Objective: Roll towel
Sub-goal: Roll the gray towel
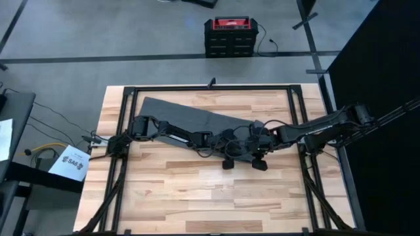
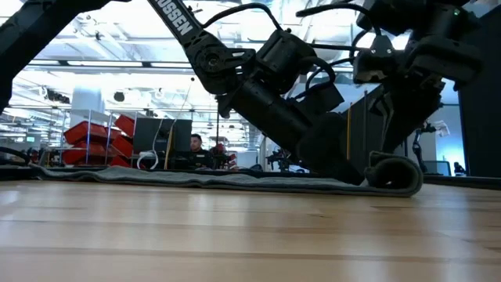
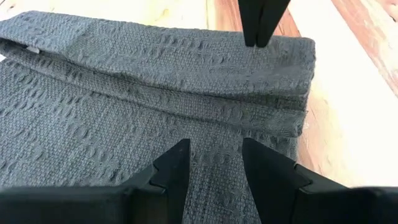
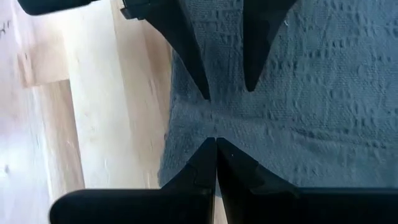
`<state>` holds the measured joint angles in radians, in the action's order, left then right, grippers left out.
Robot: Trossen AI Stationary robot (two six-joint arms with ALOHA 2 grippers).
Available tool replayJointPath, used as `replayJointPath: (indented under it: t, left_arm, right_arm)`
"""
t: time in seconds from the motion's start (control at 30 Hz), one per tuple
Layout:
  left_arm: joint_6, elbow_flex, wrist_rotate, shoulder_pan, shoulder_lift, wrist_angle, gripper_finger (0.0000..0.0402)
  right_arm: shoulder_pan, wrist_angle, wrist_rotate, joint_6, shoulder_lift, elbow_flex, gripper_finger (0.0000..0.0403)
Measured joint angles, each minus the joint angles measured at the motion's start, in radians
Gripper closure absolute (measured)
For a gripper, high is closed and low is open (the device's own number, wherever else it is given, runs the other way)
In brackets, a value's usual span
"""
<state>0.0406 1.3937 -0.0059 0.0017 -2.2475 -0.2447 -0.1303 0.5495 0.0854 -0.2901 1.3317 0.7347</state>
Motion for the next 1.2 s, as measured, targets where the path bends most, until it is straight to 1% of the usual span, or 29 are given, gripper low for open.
replayJointPath:
  t: [0.1, 0.27, 0.43, 0.53, 0.7, 0.77, 0.87, 0.97, 1.07, 1.2]
  left_arm:
    - [0.000, 0.000, 0.000, 0.000, 0.000, 0.000, 0.0268]
    - [0.000, 0.000, 0.000, 0.000, 0.000, 0.001, 0.0268]
    - [0.000, 0.000, 0.000, 0.000, 0.000, -0.001, 0.0268]
    - [0.000, 0.000, 0.000, 0.000, 0.000, -0.003, 0.0268]
    - [0.000, 0.000, 0.000, 0.000, 0.000, 0.001, 0.0268]
    - [0.000, 0.000, 0.000, 0.000, 0.000, 0.001, 0.0268]
    - [-0.001, 0.000, 0.000, 0.000, 0.000, 0.001, 0.0268]
    - [-0.001, 0.000, 0.000, 0.000, 0.000, -0.001, 0.0268]
    - [0.000, 0.000, 0.000, 0.000, 0.000, -0.002, 0.0268]
    - [-0.001, 0.000, 0.000, 0.000, 0.000, -0.001, 0.0268]
  right_arm:
    - [0.000, 0.035, 0.025, -0.023, -0.003, -0.002, 0.0403]
    - [0.000, -0.038, 0.024, -0.042, 0.022, -0.068, 0.0403]
    - [0.000, -0.128, 0.022, -0.040, 0.034, -0.070, 0.0403]
    - [-0.003, -0.144, 0.014, -0.035, 0.073, -0.069, 0.0403]
    - [-0.019, -0.162, 0.015, -0.035, 0.175, -0.069, 0.0403]
    - [-0.025, -0.175, 0.015, -0.035, 0.190, -0.065, 0.0403]
    - [-0.027, -0.161, 0.014, -0.042, 0.183, -0.056, 0.0403]
    - [-0.033, -0.122, 0.016, -0.040, 0.138, -0.043, 0.0403]
    - [-0.028, -0.162, 0.024, -0.013, 0.093, -0.033, 0.0403]
    - [0.004, -0.178, 0.050, 0.031, 0.108, -0.035, 0.0403]
